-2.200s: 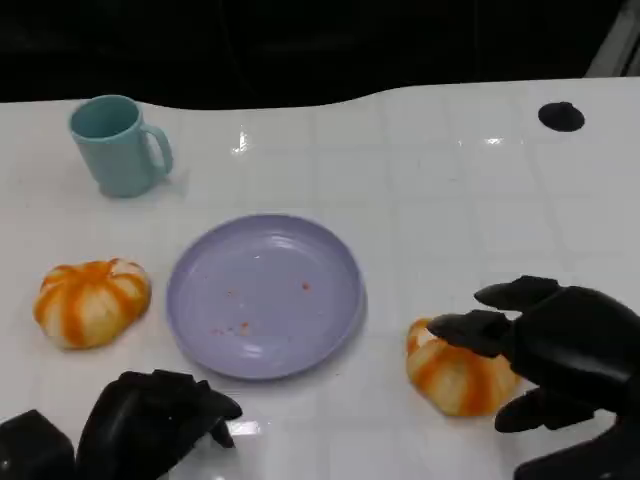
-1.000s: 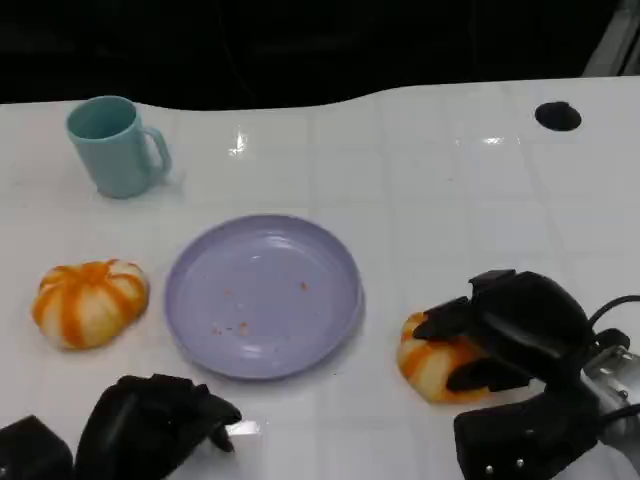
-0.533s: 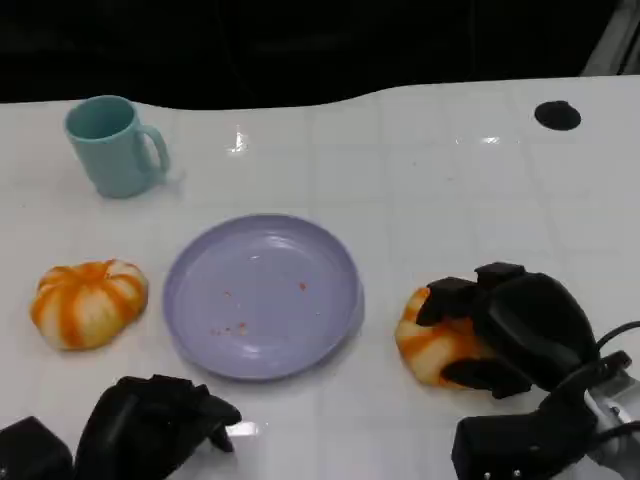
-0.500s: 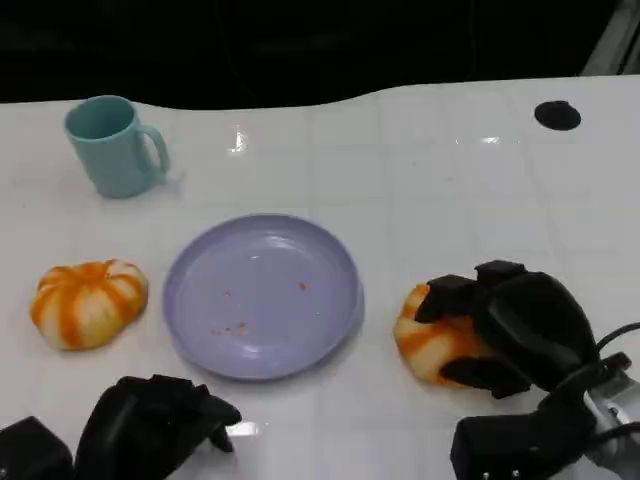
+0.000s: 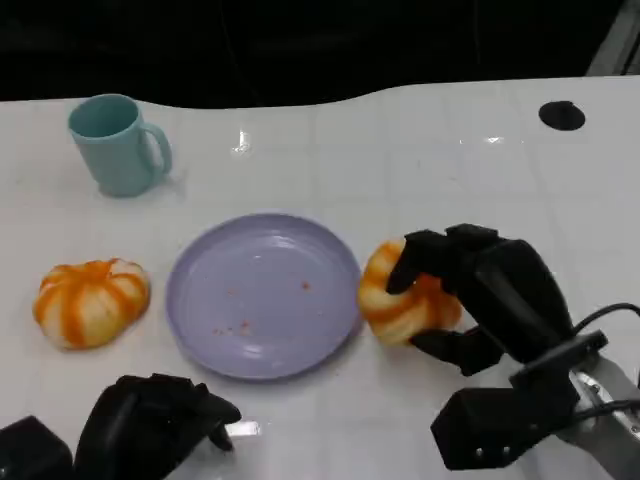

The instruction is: Grasp the bread from the table and place it into the plate.

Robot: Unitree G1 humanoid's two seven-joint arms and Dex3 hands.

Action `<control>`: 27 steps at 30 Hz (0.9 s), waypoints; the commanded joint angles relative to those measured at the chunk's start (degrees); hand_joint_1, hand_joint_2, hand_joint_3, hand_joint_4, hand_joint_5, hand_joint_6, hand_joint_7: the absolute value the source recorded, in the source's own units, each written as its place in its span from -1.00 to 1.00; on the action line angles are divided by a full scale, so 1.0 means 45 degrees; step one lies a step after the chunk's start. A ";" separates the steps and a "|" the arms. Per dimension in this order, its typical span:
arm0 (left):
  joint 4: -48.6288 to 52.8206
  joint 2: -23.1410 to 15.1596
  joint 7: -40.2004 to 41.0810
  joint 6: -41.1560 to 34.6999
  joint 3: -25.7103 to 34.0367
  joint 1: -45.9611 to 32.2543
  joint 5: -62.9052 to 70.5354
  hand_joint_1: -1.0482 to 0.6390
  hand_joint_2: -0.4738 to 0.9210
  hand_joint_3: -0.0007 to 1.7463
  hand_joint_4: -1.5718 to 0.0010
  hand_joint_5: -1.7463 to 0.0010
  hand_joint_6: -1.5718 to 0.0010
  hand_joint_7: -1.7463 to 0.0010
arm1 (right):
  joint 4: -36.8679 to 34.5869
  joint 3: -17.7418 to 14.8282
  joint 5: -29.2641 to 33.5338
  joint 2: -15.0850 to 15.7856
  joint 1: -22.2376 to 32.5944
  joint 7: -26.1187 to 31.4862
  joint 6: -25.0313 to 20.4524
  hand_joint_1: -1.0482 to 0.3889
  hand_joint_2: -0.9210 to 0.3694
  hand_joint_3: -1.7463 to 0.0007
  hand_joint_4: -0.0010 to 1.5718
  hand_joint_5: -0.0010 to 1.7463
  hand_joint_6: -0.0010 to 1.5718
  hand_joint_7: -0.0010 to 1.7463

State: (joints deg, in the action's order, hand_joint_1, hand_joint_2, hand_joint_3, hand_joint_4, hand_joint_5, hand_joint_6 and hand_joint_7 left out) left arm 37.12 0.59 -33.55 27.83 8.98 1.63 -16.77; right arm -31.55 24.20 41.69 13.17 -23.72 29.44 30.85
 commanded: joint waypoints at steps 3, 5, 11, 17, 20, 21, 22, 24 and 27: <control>0.0015 -0.0208 -0.0025 -0.0026 0.0042 -0.0074 -0.0053 -1.00 0.87 -1.00 -0.02 -0.88 -1.00 0.77 | 0.0036 -0.0185 -0.0488 -0.0521 -0.0706 -0.0241 0.0466 0.28 0.18 -0.79 0.31 1.00 0.04 0.87; 0.0068 -0.0200 -0.0007 0.0036 0.0043 -0.0070 -0.0030 -1.00 0.88 -1.00 -0.02 -0.88 -1.00 0.77 | -0.0071 -0.0118 -0.0442 -0.0743 -0.0902 -0.0278 0.0469 0.27 0.17 -0.80 0.31 1.00 0.04 0.87; 0.0067 -0.0202 -0.0001 0.0031 0.0032 -0.0108 -0.0014 -1.00 0.89 -0.99 -0.03 -0.88 -1.00 0.75 | -0.0277 0.0101 -0.0455 -0.1496 -0.1399 -0.0814 0.0275 0.30 0.16 -0.75 0.29 1.00 0.09 0.72; -0.0153 -0.0224 0.0053 -0.0104 -0.0041 -0.0249 0.0049 -1.00 0.88 -1.00 -0.03 -0.87 -1.00 0.74 | -0.1219 0.0526 -0.0044 -0.2151 -0.2088 -0.0531 0.0364 0.30 0.11 -0.70 0.26 1.00 0.07 0.77; -0.0146 -0.0214 -0.0045 -0.0097 -0.0036 -0.0276 -0.0023 -1.00 0.89 -1.00 -0.03 -0.86 -1.00 0.75 | -0.1857 0.0746 0.0150 -0.2475 -0.2486 -0.0220 0.0491 0.29 0.08 -0.68 0.25 1.00 0.06 0.80; -0.0173 -0.0207 -0.0063 -0.0136 -0.0039 -0.0287 -0.0050 -1.00 0.88 -1.00 -0.03 -0.86 -1.00 0.75 | -0.2075 0.0810 0.0188 -0.2571 -0.2609 -0.0095 0.0520 0.29 0.07 -0.67 0.25 1.00 0.06 0.80; -0.0200 -0.0210 -0.0057 -0.0150 -0.0052 -0.0303 -0.0041 -1.00 0.88 -1.00 -0.03 -0.86 -1.00 0.75 | -0.2336 0.0884 0.0217 -0.2681 -0.2743 0.0078 0.0576 0.29 0.06 -0.67 0.25 1.00 0.06 0.80; -0.0236 -0.0208 -0.0030 -0.0162 -0.0079 -0.0334 -0.0006 -1.00 0.88 -1.00 -0.04 -0.86 -1.00 0.75 | -0.2909 0.1015 0.0222 -0.2915 -0.3014 0.0343 0.0753 0.26 0.00 -0.66 0.26 1.00 0.07 0.81; -0.0191 -0.0196 -0.0088 -0.0129 -0.0097 -0.0350 -0.0039 -1.00 0.87 -1.00 -0.04 -0.86 -1.00 0.75 | -0.3728 0.1192 0.0288 -0.3266 -0.3398 0.0564 0.0852 0.25 -0.05 -0.60 0.26 1.00 0.05 0.83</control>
State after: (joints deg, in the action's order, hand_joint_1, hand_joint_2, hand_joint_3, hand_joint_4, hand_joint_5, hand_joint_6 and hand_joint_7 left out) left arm 36.21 0.50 -33.55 27.78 8.55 0.83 -16.77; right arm -45.83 28.96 42.96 -0.55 -36.59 30.60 33.92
